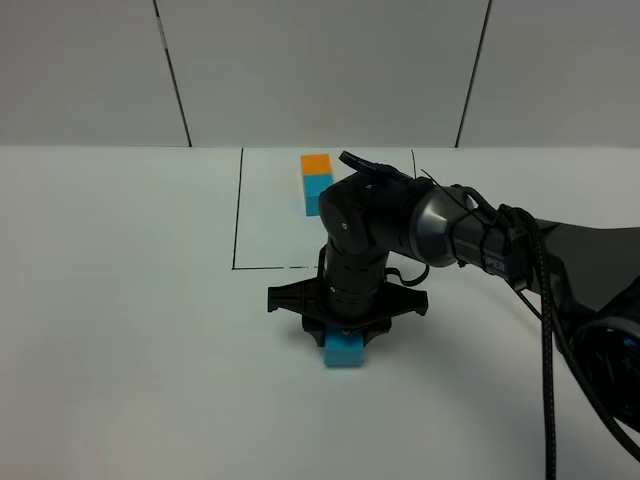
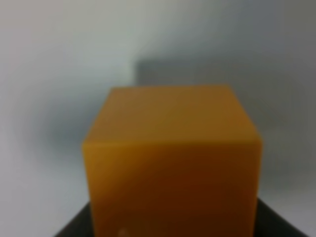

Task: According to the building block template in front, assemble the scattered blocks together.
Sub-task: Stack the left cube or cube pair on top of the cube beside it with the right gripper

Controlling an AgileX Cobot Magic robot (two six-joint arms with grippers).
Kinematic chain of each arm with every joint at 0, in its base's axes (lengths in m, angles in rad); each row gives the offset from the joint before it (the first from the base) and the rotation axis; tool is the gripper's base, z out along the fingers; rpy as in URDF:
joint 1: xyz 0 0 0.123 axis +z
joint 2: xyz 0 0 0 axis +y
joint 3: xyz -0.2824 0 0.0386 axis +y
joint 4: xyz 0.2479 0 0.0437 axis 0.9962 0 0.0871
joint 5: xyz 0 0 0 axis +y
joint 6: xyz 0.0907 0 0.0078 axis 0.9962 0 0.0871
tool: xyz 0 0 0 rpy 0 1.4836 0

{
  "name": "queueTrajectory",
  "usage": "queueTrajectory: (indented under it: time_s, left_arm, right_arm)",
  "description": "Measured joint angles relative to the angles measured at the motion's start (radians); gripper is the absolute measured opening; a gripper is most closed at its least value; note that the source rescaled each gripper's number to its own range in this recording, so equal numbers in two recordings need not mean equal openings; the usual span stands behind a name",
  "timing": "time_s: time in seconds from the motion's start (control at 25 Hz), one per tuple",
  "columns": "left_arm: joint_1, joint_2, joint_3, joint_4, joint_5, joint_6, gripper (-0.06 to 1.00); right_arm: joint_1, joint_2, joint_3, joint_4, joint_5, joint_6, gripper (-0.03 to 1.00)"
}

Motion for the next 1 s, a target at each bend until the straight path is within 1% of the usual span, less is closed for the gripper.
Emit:
queueTrajectory:
  time_s: [0.08,0.36,1.0]
  left_arm:
    - [0.000,0.000,0.000,0.000,0.000,0.000,0.68]
    - [0.000,0.000,0.000,0.000,0.000,0.001,0.68]
    - [0.000,0.000,0.000,0.000,0.000,0.001,0.68]
  right_arm:
    - [0.012,0.007,-0.027,-0.022,0.015,0.006,0.01]
    - [0.029,0.059,-0.106,-0.027,0.073,0.008,0.01]
    - [0.022,0.116,-0.154,-0.032,0.092,0.009,0.01]
